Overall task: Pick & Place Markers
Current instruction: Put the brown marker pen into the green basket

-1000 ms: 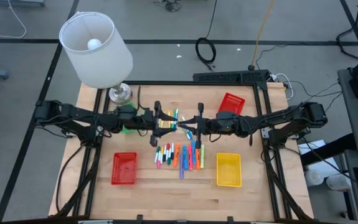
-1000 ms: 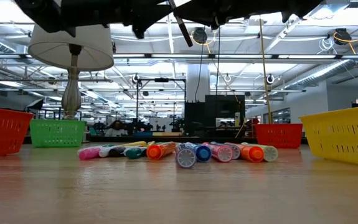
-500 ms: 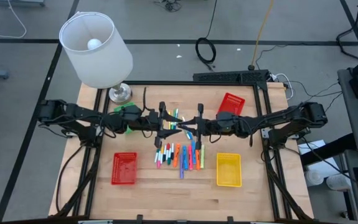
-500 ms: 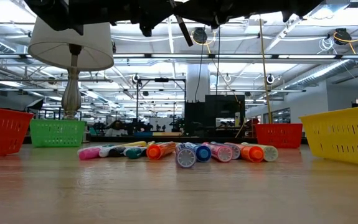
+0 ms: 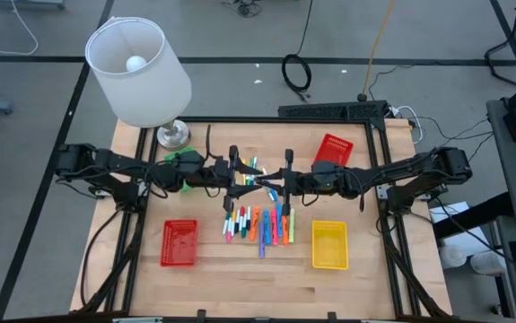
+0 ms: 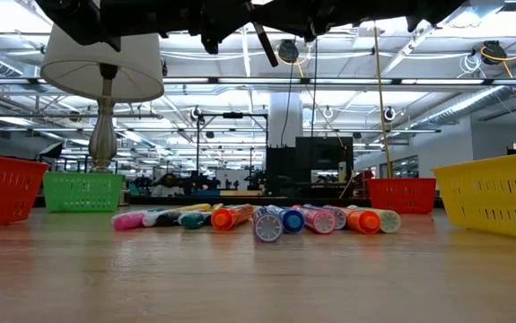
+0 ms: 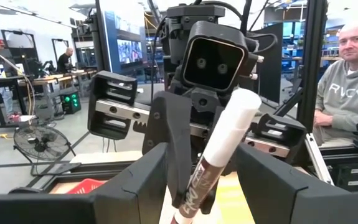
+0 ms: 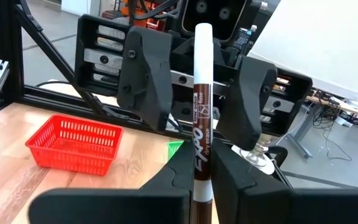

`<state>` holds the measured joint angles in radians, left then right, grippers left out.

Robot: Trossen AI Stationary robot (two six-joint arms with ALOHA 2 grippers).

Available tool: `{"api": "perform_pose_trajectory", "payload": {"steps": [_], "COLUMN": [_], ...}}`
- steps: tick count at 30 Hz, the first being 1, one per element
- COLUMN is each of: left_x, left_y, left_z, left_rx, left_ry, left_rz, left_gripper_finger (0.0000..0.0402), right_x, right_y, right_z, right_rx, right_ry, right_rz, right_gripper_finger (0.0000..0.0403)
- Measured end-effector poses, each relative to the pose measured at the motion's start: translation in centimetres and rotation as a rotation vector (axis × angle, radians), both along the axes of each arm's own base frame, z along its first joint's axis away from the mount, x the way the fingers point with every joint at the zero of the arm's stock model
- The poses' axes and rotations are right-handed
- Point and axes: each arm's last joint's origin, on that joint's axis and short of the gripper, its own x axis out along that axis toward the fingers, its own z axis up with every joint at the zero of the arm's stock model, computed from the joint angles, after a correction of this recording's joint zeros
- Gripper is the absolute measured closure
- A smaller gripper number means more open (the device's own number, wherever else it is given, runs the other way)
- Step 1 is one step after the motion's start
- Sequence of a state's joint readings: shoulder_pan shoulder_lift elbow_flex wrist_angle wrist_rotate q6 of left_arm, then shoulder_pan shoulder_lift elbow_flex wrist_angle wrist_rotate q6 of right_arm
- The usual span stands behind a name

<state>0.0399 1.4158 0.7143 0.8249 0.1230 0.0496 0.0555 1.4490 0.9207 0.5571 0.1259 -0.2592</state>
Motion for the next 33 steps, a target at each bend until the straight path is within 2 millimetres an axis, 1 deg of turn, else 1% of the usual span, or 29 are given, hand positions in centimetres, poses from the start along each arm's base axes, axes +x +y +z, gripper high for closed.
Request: {"api": "perform_pose_trajectory", "payload": {"steps": [2, 5, 7, 10, 11, 14, 16, 18, 22, 26, 28, 31, 33], "left_x": [0.0, 0.0, 0.0, 0.0, 0.0, 0.0, 0.0, 0.0, -0.3, -1.4, -2.1, -3.6, -5.0], "left_y": [0.0, 0.0, 0.0, 0.0, 0.0, 0.0, 0.0, 0.0, 0.0, 0.0, -0.1, -0.1, 0.0], "left_z": [0.0, 0.0, 0.0, 0.0, 0.0, 0.0, -0.1, -0.1, 0.0, 0.6, 0.9, 1.3, 1.2], "left_rx": [0.013, 0.032, 0.046, 0.069, 0.071, 0.07, 0.066, 0.06, 0.054, 0.063, 0.06, 0.023, -0.018], "left_ry": [-0.001, -0.002, -0.002, -0.004, -0.004, -0.002, 0.002, 0.006, 0.036, 0.107, 0.15, 0.242, 0.334], "left_rz": [0.002, 0.005, 0.001, -0.003, 0.0, 0.001, 0.0, 0.0, 0.006, 0.083, 0.15, 0.294, 0.418], "left_gripper_finger": [0.0216, 0.0247, 0.0283, 0.0352, 0.0368, 0.0369, 0.0369, 0.0369, 0.0369, 0.0369, 0.0369, 0.0369, 0.0369], "right_x": [0.0, 0.0, 0.0, 0.0, 0.0, -0.1, -0.1, -0.1, -0.8, -2.6, -3.7, -5.4, -6.5], "right_y": [0.1, 0.3, 0.4, 0.6, 0.6, 0.5, 0.5, 0.5, 0.4, 0.2, 0.0, -0.2, -0.3], "right_z": [0.0, 0.0, 0.0, 0.0, 0.0, -0.1, -0.1, -0.3, -0.7, -0.3, 0.0, 0.1, -0.1], "right_rx": [0.001, -0.003, -0.012, -0.007, -0.002, 0.021, 0.052, 0.073, 0.081, 0.083, 0.102, 0.158, 0.192], "right_ry": [0.0, 0.0, 0.001, 0.001, 0.001, 0.005, 0.011, 0.024, 0.131, 0.231, 0.276, 0.345, 0.367], "right_rz": [0.001, 0.008, 0.011, 0.011, 0.01, 0.008, 0.005, -0.016, -0.05, -0.183, -0.239, -0.292, -0.311], "right_gripper_finger": [0.0383, 0.0383, 0.0383, 0.0383, 0.0383, 0.0381, 0.0372, 0.0354, 0.0298, 0.0243, 0.0221, 0.02, 0.0194]}}
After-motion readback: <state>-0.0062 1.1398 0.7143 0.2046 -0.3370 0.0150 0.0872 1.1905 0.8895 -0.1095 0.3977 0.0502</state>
